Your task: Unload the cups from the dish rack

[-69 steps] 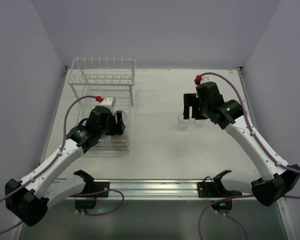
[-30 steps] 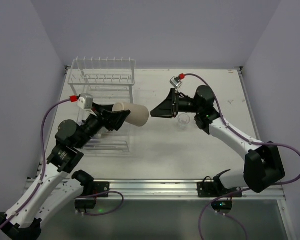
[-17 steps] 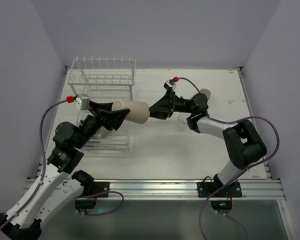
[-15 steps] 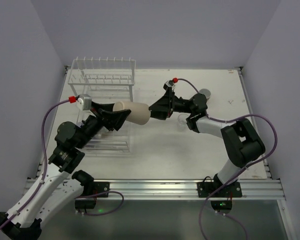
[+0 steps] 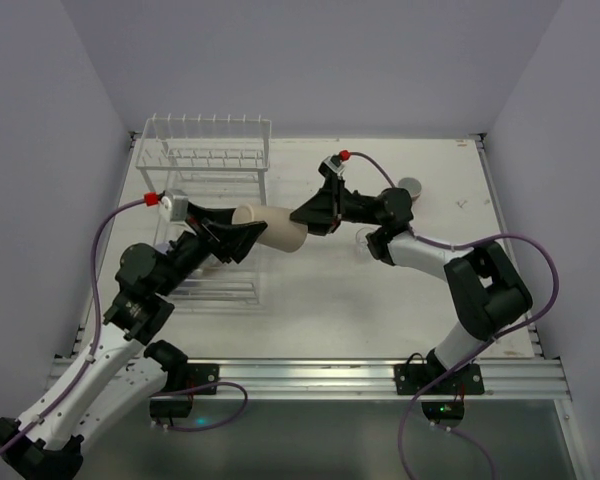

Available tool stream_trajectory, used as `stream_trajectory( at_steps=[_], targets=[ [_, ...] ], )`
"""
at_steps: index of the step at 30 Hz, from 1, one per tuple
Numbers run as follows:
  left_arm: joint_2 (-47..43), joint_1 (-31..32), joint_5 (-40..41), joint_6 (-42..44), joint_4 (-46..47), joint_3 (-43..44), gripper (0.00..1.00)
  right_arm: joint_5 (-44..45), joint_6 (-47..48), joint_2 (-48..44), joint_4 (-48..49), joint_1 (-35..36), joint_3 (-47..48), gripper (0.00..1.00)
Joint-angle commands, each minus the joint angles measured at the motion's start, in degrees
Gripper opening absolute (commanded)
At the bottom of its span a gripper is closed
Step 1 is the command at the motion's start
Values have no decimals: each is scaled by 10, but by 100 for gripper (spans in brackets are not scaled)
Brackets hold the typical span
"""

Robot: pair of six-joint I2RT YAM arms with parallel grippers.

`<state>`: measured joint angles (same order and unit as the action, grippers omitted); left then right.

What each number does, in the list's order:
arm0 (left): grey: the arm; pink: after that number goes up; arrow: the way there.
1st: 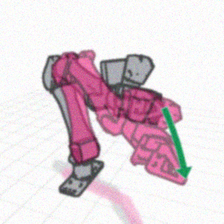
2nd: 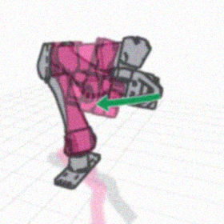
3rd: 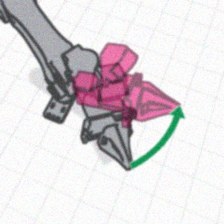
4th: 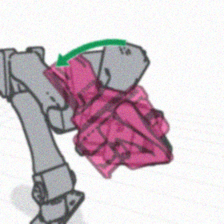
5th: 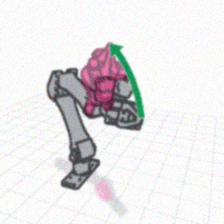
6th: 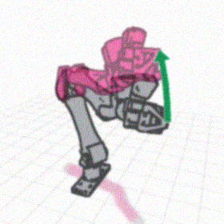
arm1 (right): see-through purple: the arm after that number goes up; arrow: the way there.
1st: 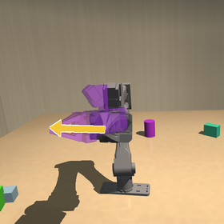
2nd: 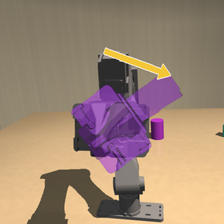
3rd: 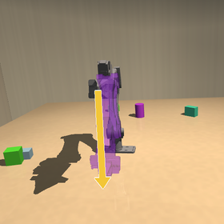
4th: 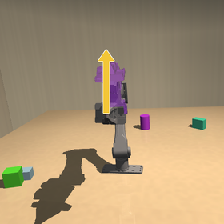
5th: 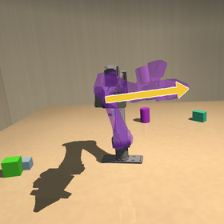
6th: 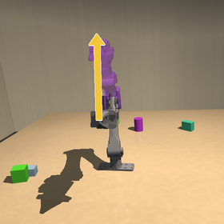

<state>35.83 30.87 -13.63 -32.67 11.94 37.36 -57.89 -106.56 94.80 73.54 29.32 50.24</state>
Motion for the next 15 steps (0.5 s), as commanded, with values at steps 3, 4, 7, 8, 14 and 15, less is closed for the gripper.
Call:
stream_trajectory(
  at_steps=[3, 4, 7, 8, 14, 15],
  targets=[
    [7, 2, -14, -12, 60, -4, 0, 19, -17, -31, 218, 17, 36, 38],
    [10, 2, -16, -12, 63, -5, 0, 19, -20, -35, 219, 19, 37, 37],
    [19, 2, -22, -13, 69, -7, 0, 19, -23, -44, 218, 19, 40, 17],
    [26, 2, -29, -13, 70, -6, 0, 16, -24, -45, 218, 18, 42, 5],
    [35, 2, -41, -2, 33, 18, 89, 0, -23, -46, 216, 8, 41, 0],
    [27, 2, -38, 2, 16, 22, 94, -6, -22, -45, 216, 7, 38, 0]
  ],
)
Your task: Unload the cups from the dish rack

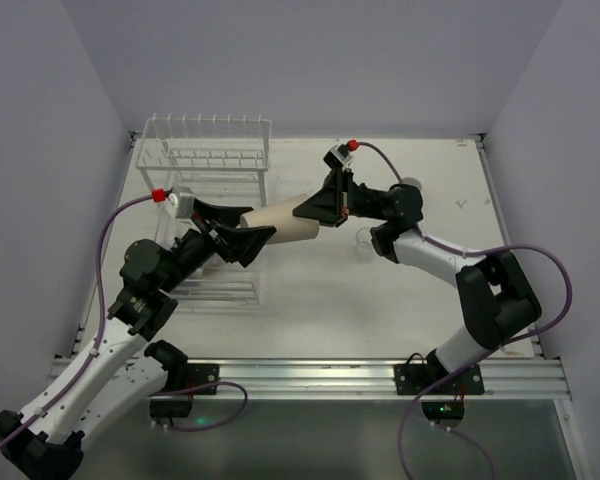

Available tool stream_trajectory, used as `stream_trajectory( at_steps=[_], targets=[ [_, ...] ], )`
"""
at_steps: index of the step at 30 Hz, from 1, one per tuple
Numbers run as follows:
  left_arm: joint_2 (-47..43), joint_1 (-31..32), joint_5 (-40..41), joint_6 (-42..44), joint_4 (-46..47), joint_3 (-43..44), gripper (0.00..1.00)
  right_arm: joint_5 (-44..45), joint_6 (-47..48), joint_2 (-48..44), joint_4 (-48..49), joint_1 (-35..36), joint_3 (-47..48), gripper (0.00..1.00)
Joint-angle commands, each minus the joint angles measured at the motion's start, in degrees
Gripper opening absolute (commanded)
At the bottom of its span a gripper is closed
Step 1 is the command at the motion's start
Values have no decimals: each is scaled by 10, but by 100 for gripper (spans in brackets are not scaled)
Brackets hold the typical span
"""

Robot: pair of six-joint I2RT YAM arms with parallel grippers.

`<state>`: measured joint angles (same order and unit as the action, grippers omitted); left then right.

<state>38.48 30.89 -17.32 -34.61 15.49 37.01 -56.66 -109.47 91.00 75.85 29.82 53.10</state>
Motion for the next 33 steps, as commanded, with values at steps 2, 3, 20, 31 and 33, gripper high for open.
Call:
stream_trajectory(
  at_steps=[2, 3, 20, 31, 33],
  targets=[
    [-16, 1, 17, 37, -47, 35, 100, -25, 9, -7, 192, -8, 7, 0],
    [-23, 2, 24, 45, -59, 39, 100, -33, 10, -6, 191, -13, 3, 0],
    [120, 1, 289, 159, -375, 184, 100, 99, 707, -106, -832, -106, 189, 0],
    [226, 3, 305, 198, -385, 212, 90, 412, 839, 65, -1135, -102, 418, 0],
    [233, 4, 305, 202, -384, 217, 90, 446, 850, 106, -1171, -102, 450, 0]
  ],
)
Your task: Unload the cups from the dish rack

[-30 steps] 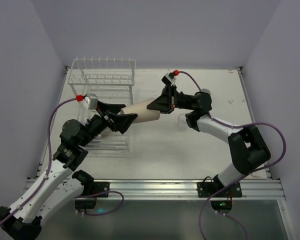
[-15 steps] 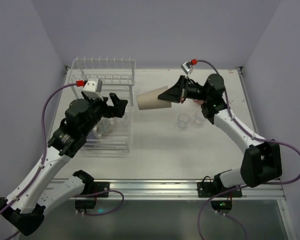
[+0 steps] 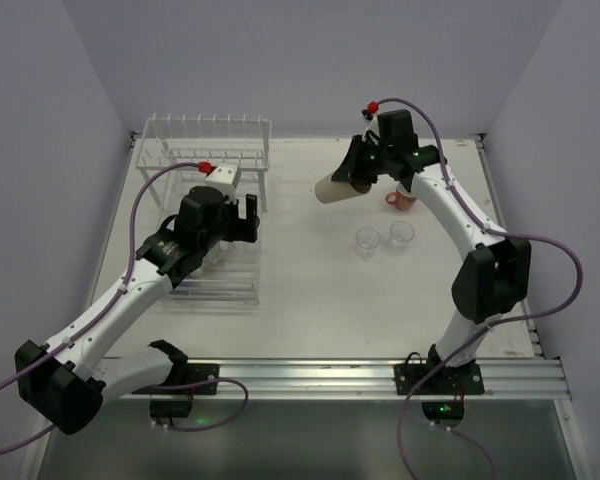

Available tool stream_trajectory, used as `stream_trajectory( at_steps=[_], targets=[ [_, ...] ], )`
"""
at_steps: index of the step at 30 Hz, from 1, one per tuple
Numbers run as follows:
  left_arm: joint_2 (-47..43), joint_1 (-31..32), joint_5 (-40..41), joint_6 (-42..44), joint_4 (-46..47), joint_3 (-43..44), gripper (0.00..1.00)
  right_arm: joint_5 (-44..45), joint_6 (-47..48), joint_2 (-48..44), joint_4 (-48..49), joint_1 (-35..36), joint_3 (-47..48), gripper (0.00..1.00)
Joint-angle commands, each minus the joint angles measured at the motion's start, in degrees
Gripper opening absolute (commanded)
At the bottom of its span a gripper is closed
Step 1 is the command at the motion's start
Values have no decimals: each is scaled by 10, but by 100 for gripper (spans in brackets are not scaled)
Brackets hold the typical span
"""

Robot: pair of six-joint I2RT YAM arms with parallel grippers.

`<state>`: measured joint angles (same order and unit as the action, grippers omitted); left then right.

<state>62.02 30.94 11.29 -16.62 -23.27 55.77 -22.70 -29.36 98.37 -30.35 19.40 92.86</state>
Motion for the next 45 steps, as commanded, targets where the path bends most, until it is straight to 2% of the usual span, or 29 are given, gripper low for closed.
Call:
stream_trajectory(
  at_steps=[1, 3, 7, 11, 20, 33, 35, 36, 37, 38, 40, 42, 45],
  targets=[
    [5, 4, 16, 24, 3, 31, 90, 141, 54, 46, -119, 3, 64, 0],
    [8, 4, 15, 24, 3, 34, 90, 167, 64, 86, -154, 3, 96, 0],
    [13, 4, 7, 26, 8, 36, 89, 215, 75, 111, -161, 6, 112, 0],
    [20, 4, 0, 30, 4, 44, 89, 279, 91, 150, -212, 13, 166, 0],
    [60, 10, 5, 32, -32, 71, 88, 360, 120, 212, -286, 38, 248, 0],
    [65, 13, 22, 34, -54, 88, 88, 382, 128, 249, -275, 42, 231, 2],
    [66, 13, 21, 35, -54, 88, 88, 380, 128, 249, -270, 42, 225, 7],
    [69, 13, 21, 36, -55, 88, 88, 380, 128, 250, -270, 42, 225, 14],
    [71, 13, 21, 36, -56, 88, 88, 379, 129, 251, -270, 42, 224, 14],
    [72, 14, 21, 36, -56, 88, 88, 379, 129, 252, -270, 42, 221, 23],
    [79, 13, 20, 35, -59, 88, 89, 377, 130, 249, -267, 42, 217, 27],
    [86, 13, 22, 34, -62, 90, 89, 374, 131, 246, -260, 42, 207, 37],
    [94, 13, 29, 32, -66, 90, 88, 375, 131, 242, -261, 42, 206, 40]
  ],
)
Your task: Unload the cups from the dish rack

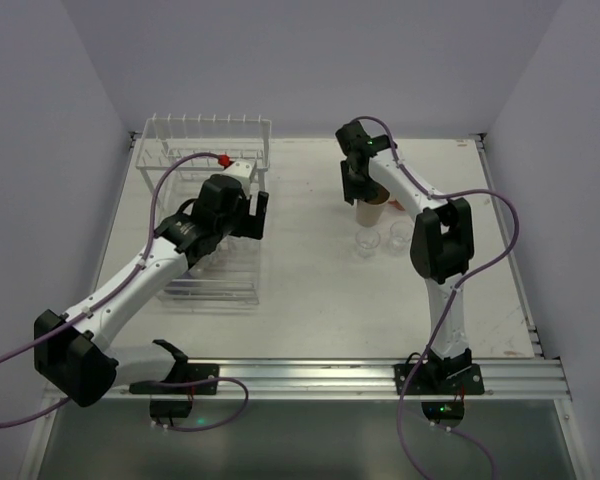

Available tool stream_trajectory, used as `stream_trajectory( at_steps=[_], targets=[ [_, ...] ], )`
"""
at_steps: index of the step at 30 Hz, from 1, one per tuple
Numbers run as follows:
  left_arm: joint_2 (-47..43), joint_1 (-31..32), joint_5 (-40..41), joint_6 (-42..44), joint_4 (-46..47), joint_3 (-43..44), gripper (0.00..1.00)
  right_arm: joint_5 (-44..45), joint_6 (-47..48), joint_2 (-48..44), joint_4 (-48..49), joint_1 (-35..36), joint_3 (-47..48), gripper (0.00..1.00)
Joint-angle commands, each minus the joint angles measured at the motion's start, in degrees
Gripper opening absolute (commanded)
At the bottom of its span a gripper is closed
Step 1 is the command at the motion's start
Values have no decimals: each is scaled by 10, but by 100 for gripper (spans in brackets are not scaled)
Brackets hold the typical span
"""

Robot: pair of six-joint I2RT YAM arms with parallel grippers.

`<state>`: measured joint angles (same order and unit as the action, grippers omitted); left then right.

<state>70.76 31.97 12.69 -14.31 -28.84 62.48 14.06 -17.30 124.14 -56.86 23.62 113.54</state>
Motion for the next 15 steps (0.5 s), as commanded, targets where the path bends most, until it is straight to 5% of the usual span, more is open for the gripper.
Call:
stream_trajectory(
  at_steps=[1, 15],
  targets=[
    [4, 3, 15, 7, -10, 23, 88, 10, 10, -18, 4, -1, -2, 41],
    [24, 3, 69, 7, -6, 3, 89, -3, -10, -243, 35, 26, -89, 58]
  ],
)
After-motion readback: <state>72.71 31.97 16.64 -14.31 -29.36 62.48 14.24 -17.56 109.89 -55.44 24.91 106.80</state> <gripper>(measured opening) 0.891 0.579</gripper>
